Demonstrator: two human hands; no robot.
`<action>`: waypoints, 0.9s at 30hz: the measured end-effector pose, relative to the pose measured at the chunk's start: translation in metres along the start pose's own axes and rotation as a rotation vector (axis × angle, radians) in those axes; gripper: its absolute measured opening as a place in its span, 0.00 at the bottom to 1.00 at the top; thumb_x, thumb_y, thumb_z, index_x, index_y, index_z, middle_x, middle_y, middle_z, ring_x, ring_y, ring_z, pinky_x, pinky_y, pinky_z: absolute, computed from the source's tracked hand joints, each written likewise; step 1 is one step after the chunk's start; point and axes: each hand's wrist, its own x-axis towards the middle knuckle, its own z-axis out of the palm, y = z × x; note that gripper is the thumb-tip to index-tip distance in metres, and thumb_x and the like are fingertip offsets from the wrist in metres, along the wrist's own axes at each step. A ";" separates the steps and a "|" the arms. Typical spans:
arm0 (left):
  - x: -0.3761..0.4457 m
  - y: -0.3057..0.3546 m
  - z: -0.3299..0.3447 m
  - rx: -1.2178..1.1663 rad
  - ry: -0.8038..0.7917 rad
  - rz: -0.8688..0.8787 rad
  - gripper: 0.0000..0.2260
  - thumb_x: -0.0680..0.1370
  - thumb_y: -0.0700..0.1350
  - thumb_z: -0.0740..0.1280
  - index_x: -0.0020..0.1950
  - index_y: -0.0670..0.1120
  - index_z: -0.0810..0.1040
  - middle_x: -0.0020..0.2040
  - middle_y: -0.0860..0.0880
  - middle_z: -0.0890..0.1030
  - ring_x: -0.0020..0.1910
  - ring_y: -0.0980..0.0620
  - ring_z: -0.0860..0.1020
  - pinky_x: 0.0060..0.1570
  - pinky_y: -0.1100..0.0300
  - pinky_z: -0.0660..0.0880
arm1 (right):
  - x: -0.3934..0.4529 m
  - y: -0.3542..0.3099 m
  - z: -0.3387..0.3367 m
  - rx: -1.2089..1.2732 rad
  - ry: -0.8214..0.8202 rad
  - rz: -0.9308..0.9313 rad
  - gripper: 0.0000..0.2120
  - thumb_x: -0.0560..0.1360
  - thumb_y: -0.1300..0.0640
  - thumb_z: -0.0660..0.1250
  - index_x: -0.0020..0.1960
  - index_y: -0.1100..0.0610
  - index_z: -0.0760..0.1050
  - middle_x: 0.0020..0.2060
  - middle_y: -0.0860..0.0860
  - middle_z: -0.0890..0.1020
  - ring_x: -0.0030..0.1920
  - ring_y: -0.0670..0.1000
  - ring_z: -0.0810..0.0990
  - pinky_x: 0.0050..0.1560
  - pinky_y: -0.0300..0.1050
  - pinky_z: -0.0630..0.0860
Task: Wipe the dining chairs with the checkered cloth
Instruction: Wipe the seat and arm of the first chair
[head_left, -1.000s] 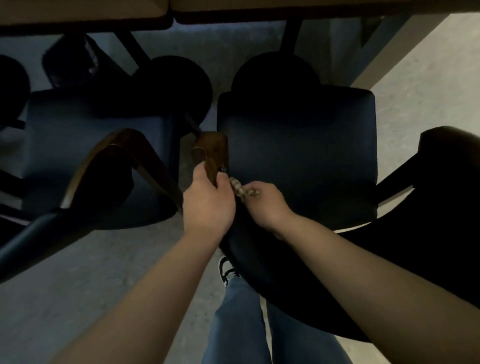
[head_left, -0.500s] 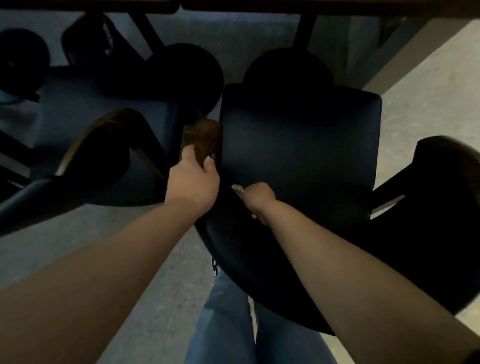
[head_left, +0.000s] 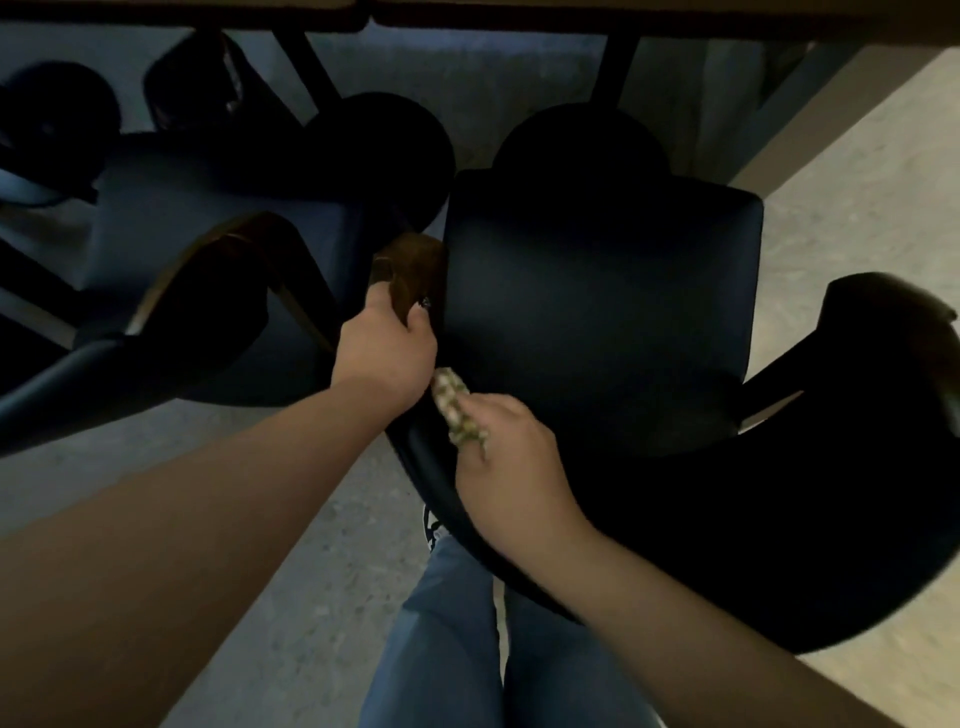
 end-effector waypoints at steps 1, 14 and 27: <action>0.001 0.000 0.000 0.004 0.002 -0.002 0.17 0.81 0.52 0.57 0.68 0.47 0.67 0.46 0.48 0.74 0.37 0.52 0.70 0.44 0.57 0.68 | 0.018 0.006 0.002 -0.040 -0.002 0.081 0.16 0.73 0.67 0.60 0.57 0.61 0.80 0.51 0.58 0.80 0.52 0.56 0.78 0.45 0.32 0.66; 0.004 -0.003 0.002 0.042 0.023 0.040 0.15 0.82 0.51 0.56 0.64 0.44 0.68 0.48 0.43 0.74 0.43 0.44 0.72 0.45 0.54 0.69 | -0.010 -0.011 -0.021 -0.179 -0.164 0.060 0.16 0.74 0.66 0.58 0.60 0.59 0.75 0.46 0.53 0.75 0.47 0.56 0.77 0.41 0.43 0.71; -0.005 0.001 -0.006 -0.090 -0.037 -0.023 0.20 0.81 0.51 0.55 0.70 0.44 0.67 0.61 0.40 0.76 0.55 0.40 0.76 0.48 0.54 0.69 | -0.032 -0.044 0.027 -0.400 0.107 0.092 0.22 0.76 0.63 0.62 0.70 0.56 0.67 0.55 0.59 0.74 0.53 0.61 0.75 0.48 0.50 0.72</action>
